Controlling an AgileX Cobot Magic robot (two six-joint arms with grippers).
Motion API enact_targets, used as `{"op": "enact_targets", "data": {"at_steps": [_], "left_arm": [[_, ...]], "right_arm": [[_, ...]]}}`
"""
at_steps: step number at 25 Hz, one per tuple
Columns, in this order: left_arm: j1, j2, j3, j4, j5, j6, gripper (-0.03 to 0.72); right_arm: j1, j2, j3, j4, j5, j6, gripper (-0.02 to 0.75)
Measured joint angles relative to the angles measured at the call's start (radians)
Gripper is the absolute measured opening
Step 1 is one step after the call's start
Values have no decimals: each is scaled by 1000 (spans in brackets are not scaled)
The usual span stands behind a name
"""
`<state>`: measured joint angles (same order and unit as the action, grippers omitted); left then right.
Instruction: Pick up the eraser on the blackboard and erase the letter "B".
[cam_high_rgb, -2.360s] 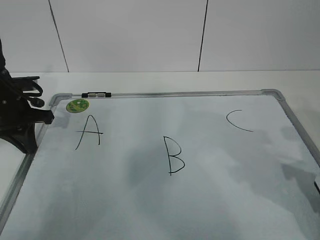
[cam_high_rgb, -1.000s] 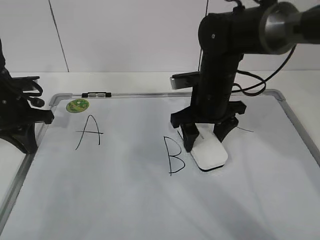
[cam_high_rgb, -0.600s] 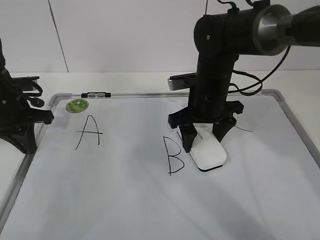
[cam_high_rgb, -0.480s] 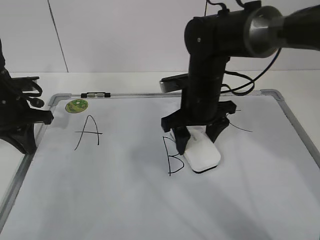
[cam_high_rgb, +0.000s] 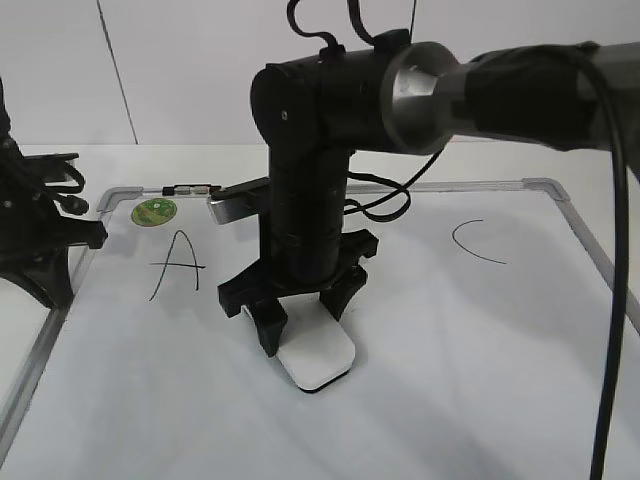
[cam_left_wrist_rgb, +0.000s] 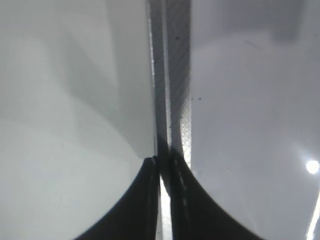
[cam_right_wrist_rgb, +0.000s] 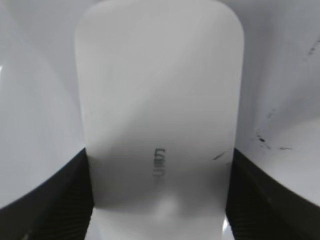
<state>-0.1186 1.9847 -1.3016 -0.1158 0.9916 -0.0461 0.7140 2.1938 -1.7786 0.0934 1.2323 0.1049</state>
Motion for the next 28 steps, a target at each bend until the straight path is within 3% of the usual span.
{"op": "enact_targets", "data": {"at_steps": [8, 12, 21, 28], "left_arm": [[0, 0, -2, 0, 2, 0, 19], [0, 0, -2, 0, 2, 0, 19], [0, 0, -2, 0, 2, 0, 19], [0, 0, -2, 0, 2, 0, 19]], "right_arm": [[-18, 11, -13, -33, 0, 46, 547], [-63, 17, -23, -38, 0, 54, 547], [-250, 20, -25, -66, -4, 56, 547], [-272, 20, -26, -66, -5, 56, 547]]}}
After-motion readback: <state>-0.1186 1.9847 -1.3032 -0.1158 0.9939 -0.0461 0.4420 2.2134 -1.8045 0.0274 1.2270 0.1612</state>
